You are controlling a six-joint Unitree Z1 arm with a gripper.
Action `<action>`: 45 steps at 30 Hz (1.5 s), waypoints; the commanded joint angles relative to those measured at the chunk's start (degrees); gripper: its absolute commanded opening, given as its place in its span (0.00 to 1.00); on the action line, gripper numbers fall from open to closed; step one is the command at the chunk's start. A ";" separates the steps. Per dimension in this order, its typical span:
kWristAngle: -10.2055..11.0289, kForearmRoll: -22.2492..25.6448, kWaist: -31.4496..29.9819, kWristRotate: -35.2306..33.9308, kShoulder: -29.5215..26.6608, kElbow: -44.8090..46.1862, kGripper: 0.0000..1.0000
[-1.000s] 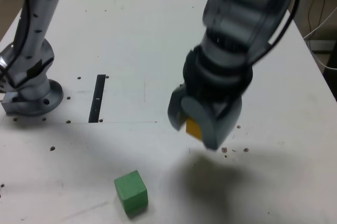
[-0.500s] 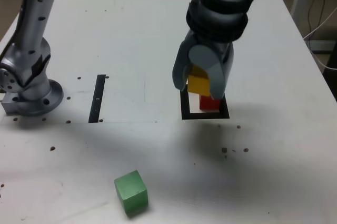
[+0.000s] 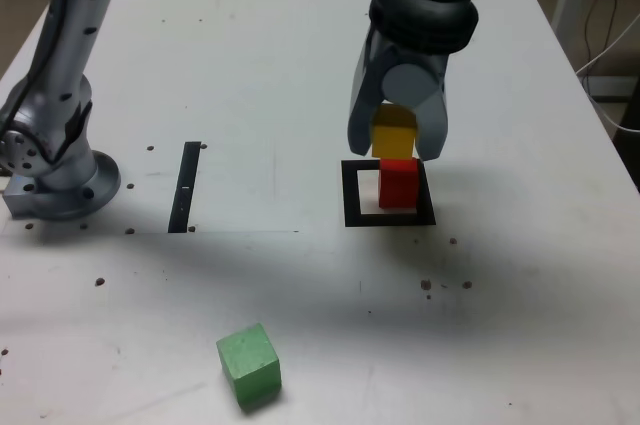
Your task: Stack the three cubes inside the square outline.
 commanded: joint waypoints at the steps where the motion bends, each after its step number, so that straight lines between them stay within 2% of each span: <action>1: -0.41 0.09 0.96 -0.05 0.66 -0.51 0.28; 11: -1.62 -0.14 3.26 0.77 2.84 -1.19 0.28; 31: -2.31 -1.52 3.54 1.52 5.71 -0.53 0.29; 33: -2.31 -1.65 3.54 1.59 5.74 -0.36 0.39; 37: -2.29 -1.79 3.54 1.75 5.68 0.17 0.78; 39: -2.26 -1.89 3.54 1.81 5.60 0.48 0.93; 41: -2.26 -2.02 3.54 1.84 5.51 0.74 0.99; 45: -2.30 -2.24 3.54 1.94 5.26 1.12 1.00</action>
